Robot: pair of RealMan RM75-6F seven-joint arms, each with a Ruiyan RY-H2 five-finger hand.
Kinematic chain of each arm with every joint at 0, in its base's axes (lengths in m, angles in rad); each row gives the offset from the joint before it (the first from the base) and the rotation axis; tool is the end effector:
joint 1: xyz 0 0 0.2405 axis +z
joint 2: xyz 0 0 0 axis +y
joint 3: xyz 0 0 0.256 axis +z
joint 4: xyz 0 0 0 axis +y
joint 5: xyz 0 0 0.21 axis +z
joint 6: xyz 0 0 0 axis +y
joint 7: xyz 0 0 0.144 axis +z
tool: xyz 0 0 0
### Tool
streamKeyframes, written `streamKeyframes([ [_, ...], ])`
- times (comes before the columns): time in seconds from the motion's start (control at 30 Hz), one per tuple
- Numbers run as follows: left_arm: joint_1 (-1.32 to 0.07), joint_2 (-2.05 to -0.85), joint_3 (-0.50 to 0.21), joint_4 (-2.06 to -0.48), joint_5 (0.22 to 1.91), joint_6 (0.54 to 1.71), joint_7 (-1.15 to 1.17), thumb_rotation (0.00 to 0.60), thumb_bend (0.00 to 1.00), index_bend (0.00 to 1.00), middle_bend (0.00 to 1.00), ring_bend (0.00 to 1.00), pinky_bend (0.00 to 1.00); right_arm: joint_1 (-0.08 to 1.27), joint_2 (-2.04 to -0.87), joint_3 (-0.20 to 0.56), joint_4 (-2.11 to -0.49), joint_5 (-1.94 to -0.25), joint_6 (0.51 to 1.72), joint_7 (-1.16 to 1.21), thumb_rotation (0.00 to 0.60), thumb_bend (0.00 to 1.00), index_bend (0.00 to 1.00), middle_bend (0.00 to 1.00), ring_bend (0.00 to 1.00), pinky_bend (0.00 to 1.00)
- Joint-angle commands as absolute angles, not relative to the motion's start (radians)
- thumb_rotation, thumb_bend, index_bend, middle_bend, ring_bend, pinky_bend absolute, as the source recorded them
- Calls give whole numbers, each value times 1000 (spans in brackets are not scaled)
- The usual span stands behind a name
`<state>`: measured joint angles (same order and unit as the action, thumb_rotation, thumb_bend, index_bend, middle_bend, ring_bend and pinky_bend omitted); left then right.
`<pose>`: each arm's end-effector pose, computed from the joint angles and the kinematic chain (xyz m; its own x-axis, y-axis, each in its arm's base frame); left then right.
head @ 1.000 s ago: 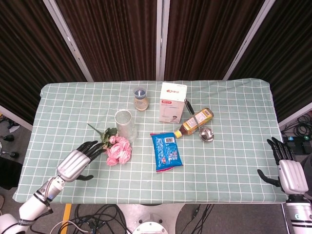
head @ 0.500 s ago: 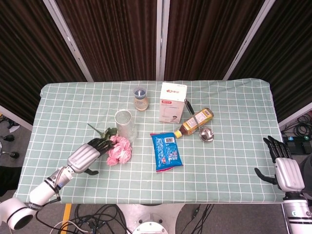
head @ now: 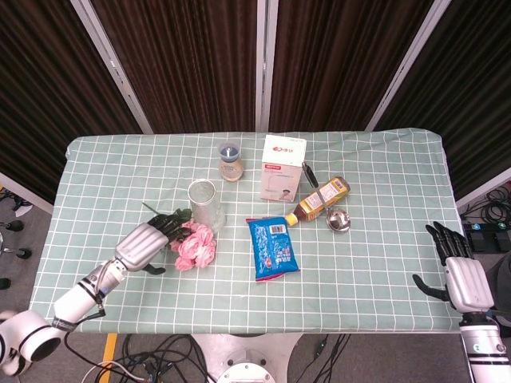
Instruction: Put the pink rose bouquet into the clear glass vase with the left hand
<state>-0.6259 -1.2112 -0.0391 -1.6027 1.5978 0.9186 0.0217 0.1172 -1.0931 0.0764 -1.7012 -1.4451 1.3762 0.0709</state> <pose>-0.1943 0.2958 0.0524 0.5796 0.2898 0.7616 0.7378 -0.5835 -0.3394 -0.2990 -0.1942 0.1507 0.2604 -0.0789 0.9623 -0.9650 0.0104 0.2620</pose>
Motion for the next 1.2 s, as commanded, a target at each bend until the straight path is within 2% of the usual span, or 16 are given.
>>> streamKeyframes([
  [0.03, -638, -1219, -35, -1600, 1597, 907, 25, 600, 43, 135, 45, 29, 127, 120, -1096, 75, -1701, -1441, 1371, 67, 600, 160, 0, 0, 0, 0],
  [0.87, -763, -1281, -50, -1554, 1510, 771, -93, 600, 43, 134, 45, 29, 129, 133, -1110, 72, -1679, -1417, 1340, 73, 600, 164, 0, 0, 0, 0],
  [1.03, -792, -1283, -37, -1541, 1495, 715, -95, 600, 42, 134, 45, 29, 129, 133, -1110, 73, -1677, -1416, 1342, 73, 600, 166, 0, 0, 0, 0],
  [1.2, -799, -1295, -28, -1527, 1485, 706, -80, 600, 42, 134, 45, 30, 128, 132, -1111, 71, -1675, -1414, 1341, 75, 600, 167, 0, 0, 0, 0],
])
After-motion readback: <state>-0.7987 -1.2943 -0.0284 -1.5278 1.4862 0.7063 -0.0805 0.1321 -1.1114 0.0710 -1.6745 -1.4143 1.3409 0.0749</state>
